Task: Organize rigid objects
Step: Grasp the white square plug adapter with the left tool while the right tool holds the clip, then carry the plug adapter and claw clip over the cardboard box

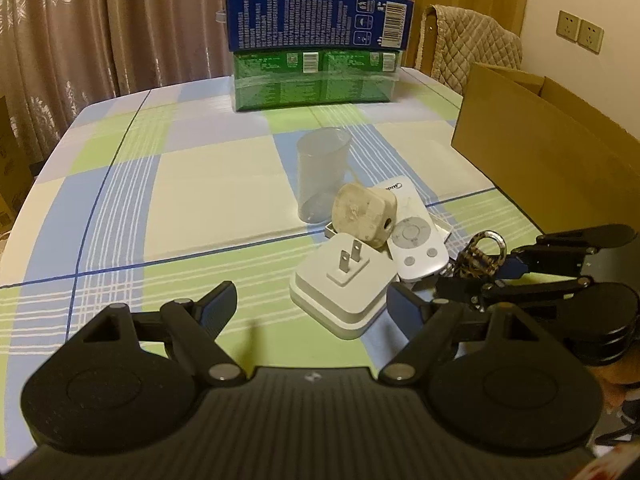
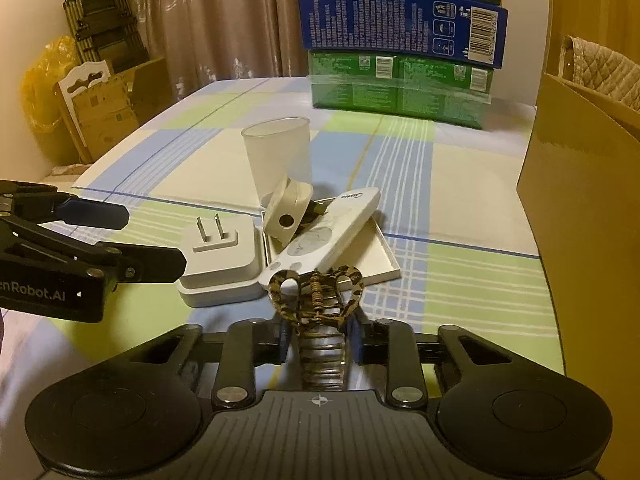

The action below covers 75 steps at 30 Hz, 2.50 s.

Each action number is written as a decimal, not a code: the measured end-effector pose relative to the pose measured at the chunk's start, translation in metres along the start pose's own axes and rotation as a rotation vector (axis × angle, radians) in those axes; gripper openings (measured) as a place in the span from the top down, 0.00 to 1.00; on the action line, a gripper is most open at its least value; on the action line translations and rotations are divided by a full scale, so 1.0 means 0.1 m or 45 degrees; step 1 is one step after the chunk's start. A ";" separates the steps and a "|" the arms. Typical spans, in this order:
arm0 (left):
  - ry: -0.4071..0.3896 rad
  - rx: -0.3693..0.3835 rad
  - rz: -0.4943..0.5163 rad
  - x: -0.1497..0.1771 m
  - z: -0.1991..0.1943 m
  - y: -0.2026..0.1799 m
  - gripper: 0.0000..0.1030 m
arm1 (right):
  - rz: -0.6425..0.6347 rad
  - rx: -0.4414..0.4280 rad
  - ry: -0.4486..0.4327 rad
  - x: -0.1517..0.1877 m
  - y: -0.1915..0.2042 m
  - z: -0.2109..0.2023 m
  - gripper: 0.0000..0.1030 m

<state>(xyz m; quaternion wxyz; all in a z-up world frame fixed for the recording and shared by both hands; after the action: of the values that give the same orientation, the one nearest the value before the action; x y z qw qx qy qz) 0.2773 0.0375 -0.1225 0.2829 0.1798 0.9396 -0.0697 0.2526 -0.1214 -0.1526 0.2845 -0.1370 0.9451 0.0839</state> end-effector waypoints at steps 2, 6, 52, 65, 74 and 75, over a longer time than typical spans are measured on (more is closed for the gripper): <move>0.007 -0.003 0.005 0.00 0.02 0.00 0.24 | -0.003 0.010 -0.010 0.01 0.00 -0.04 0.77; 0.017 0.008 0.037 -0.01 0.09 -0.02 0.24 | 0.012 0.022 -0.022 0.06 -0.04 -0.15 0.77; 0.106 0.020 0.143 0.07 0.36 -0.48 0.38 | 0.234 0.066 -0.040 0.44 -0.29 -0.78 0.77; 0.117 -0.003 0.027 0.22 -0.03 -0.65 0.42 | 0.249 0.065 -0.075 0.47 -0.27 -1.08 0.78; 0.051 -0.004 -0.077 0.22 -0.68 -0.95 0.42 | 0.258 0.065 -0.158 0.46 -0.26 -1.60 0.77; 0.044 -0.002 -0.075 0.21 -0.73 -0.99 0.42 | 0.263 0.068 -0.169 0.46 -0.28 -1.67 0.77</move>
<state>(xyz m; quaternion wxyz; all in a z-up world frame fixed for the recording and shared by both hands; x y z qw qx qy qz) 0.1867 -0.0303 -0.0703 0.2646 0.1531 0.9492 -0.0740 0.1386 -0.1966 -0.0432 0.3397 -0.0256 0.9352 0.0966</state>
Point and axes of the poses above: each gripper's, at about its wrist camera, not at the fingertips, and z roughly the way its jaws point, y to its left, x to its underside, the point moved 2 cm from there along z, roughly the way its jaws point, and after that the axes turned 12 degrees about y, right-handed, at the moved point
